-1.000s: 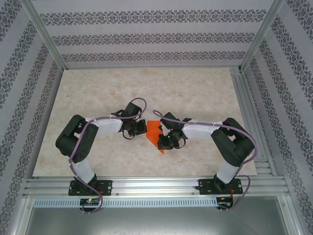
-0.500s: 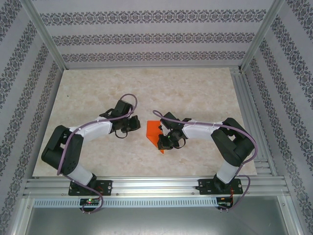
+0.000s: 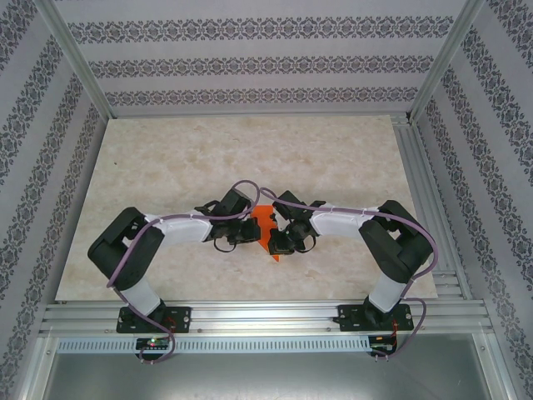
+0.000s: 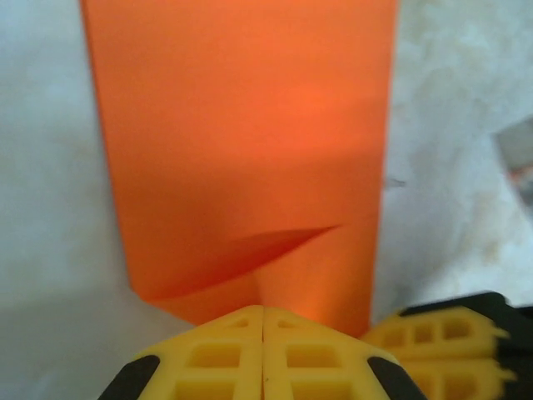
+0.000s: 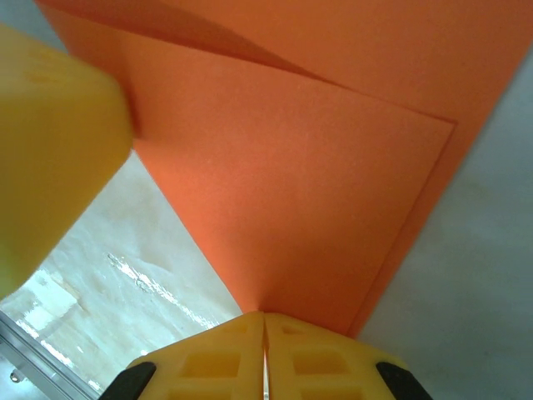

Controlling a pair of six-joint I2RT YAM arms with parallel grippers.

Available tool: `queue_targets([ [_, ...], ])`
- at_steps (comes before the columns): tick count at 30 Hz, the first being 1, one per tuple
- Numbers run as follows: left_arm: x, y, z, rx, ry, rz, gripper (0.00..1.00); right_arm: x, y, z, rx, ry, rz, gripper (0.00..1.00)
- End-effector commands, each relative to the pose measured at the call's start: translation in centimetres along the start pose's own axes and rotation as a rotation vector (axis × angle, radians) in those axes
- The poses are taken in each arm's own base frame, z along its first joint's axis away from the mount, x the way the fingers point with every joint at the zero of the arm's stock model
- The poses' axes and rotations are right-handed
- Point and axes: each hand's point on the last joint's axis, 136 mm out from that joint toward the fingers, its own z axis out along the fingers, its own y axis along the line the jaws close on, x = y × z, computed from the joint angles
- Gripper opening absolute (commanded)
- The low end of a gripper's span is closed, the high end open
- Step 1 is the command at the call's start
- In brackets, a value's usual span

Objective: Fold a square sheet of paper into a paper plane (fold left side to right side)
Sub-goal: Third fold the triangle at the center of the table.

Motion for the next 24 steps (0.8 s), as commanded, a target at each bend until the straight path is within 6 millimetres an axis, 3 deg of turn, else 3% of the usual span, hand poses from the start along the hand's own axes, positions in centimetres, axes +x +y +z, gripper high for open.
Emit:
queue_targets([
  [1, -0.9, 0.1, 0.7, -0.010, -0.041, 0.002, 0.09, 3.1, -4.3, 1.3, 0.169, 0.102, 0.047, 0.09],
  [13, -1.7, 4.6, 0.5, -0.237, -0.103, 0.058, 0.09, 3.2, -4.4, 1.2, 0.170, 0.105, 0.050, 0.09],
  [24, -2.9, 6.5, -0.1, -0.225, -0.157, 0.011, 0.09, 3.2, -4.5, 1.2, 0.171, 0.108, 0.049, 0.09],
])
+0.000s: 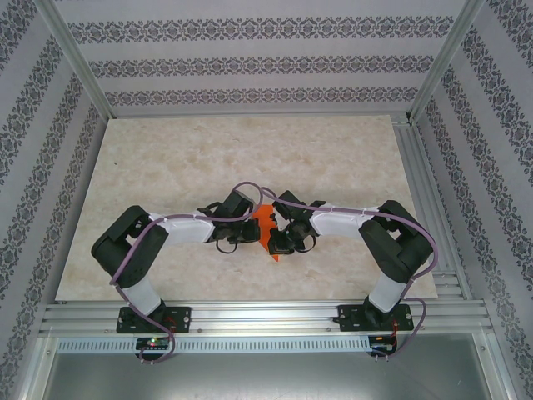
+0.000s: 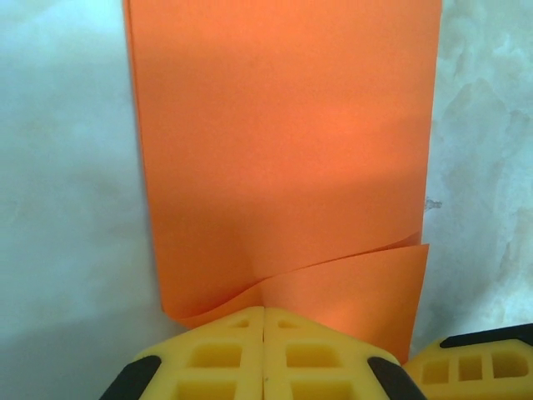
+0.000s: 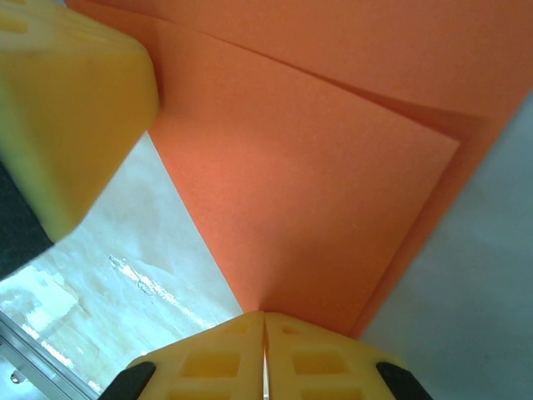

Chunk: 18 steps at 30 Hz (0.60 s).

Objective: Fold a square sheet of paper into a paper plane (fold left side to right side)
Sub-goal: Third fold the triangle at the center of the table.

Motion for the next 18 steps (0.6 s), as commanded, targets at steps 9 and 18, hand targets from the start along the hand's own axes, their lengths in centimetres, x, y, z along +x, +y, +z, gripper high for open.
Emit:
queue_targets([
  [9, -2.8, 7.2, -0.3, -0.164, -0.117, -0.088, 0.09, 3.5, -4.6, 1.1, 0.174, 0.116, 0.052, 0.09],
  [18, -4.6, 8.4, -1.3, -0.179, -0.146, -0.098, 0.09, 3.6, -4.6, 1.2, 0.175, 0.124, 0.054, 0.09],
])
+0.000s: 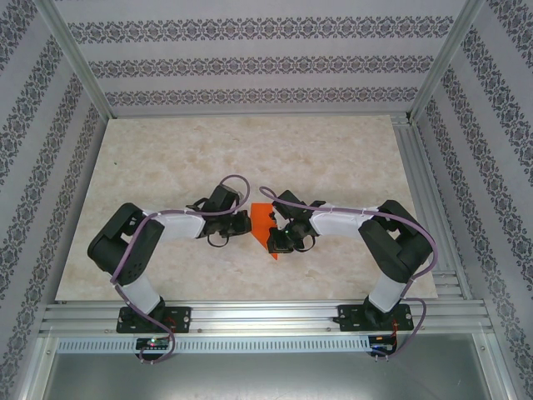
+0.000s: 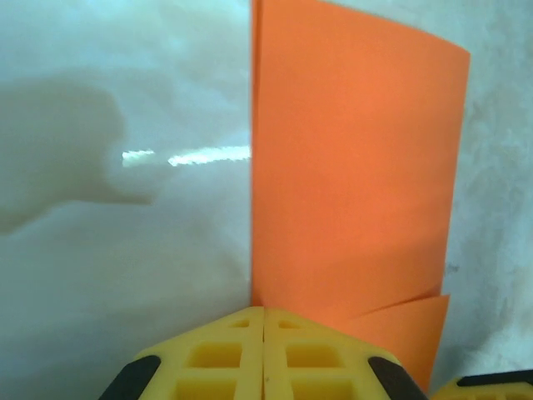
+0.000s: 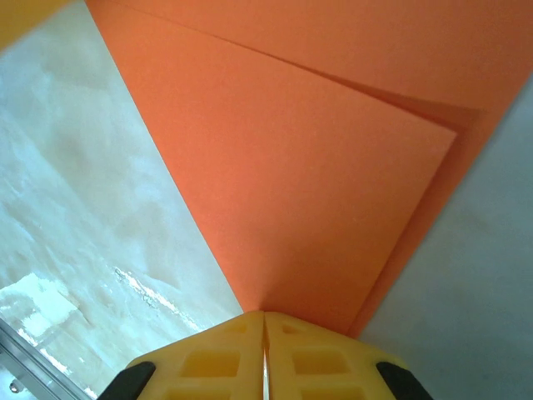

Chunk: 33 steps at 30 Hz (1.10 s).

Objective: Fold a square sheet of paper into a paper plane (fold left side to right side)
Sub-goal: Third fold the triangle at the center of the table.

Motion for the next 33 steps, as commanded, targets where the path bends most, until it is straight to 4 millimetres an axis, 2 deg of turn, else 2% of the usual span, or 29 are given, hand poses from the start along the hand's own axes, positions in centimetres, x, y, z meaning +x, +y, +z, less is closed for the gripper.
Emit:
queue_targets([
  [1, -2.0, 5.9, -0.6, -0.213, -0.092, -0.025, 0.09, 4.1, -4.7, 1.0, 0.175, 0.144, 0.061, 0.09],
  [7, -2.2, 6.2, -1.1, -0.202, -0.096, -0.040, 0.10, 3.7, -4.2, 0.9, 0.157, 0.126, 0.046, 0.09],
  [11, -3.5, 5.0, -3.2, -0.179, -0.134, -0.034, 0.21, 1.5, -1.9, -0.3, 0.079, 0.041, 0.008, 0.11],
  [13, -4.2, 4.3, -4.5, -0.165, -0.155, -0.030, 0.25, -0.1, -0.4, -1.7, 0.033, -0.013, -0.011, 0.13],
  [15, -4.7, 3.4, -5.9, -0.144, -0.176, -0.026, 0.29, -2.4, 1.8, -4.5, -0.042, -0.113, -0.026, 0.17],
  [17, -4.8, 2.5, -6.9, -0.116, -0.186, -0.031, 0.35, -4.2, 3.1, -7.3, -0.085, -0.211, -0.042, 0.25],
  [19, -4.5, 1.8, -7.6, -0.081, -0.190, -0.047, 0.43, -5.1, 3.6, -9.2, -0.102, -0.255, -0.069, 0.29],
  [21, -3.9, 1.1, -8.0, -0.027, -0.187, -0.076, 0.50, -5.4, 3.5, -10.0, -0.088, -0.266, -0.096, 0.30],
  [28, -1.6, -0.3, -7.1, 0.117, -0.119, -0.174, 0.56, -5.6, 4.7, -7.3, -0.145, -0.222, -0.114, 0.26],
  [30, -1.0, -0.6, -6.6, 0.140, -0.102, -0.188, 0.56, -5.5, 4.0, -6.2, -0.122, -0.202, -0.097, 0.25],
  [33, -0.5, -1.3, -5.7, 0.160, -0.073, -0.187, 0.56, -5.7, 2.0, -5.3, -0.049, -0.190, -0.055, 0.22],
])
